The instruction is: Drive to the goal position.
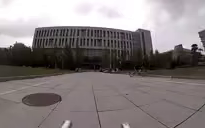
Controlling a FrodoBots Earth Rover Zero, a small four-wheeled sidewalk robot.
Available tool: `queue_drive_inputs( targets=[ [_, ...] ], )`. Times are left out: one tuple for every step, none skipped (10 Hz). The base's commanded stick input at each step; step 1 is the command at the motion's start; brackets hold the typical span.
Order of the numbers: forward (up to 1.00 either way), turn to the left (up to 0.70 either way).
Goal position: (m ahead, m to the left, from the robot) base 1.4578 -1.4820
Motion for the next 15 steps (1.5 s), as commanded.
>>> queue_drive_inputs(
  targets=[
    [0.70, 0.00],
    [0.70, 0.00],
    [0.70, 0.00],
    [0.70, 0.00],
    [0.70, 0.00],
    [0.70, 0.00],
    [0.70, 0.00],
    [0.70, 0.00],
    [0.70, 0.00],
    [0.70, 0.00],
    [0.55, 0.00],
    [0.11, 0.00],
    [0.00, 0.00],
    [0.00, 0.00],
    [0.00, 0.00]
  ],
)
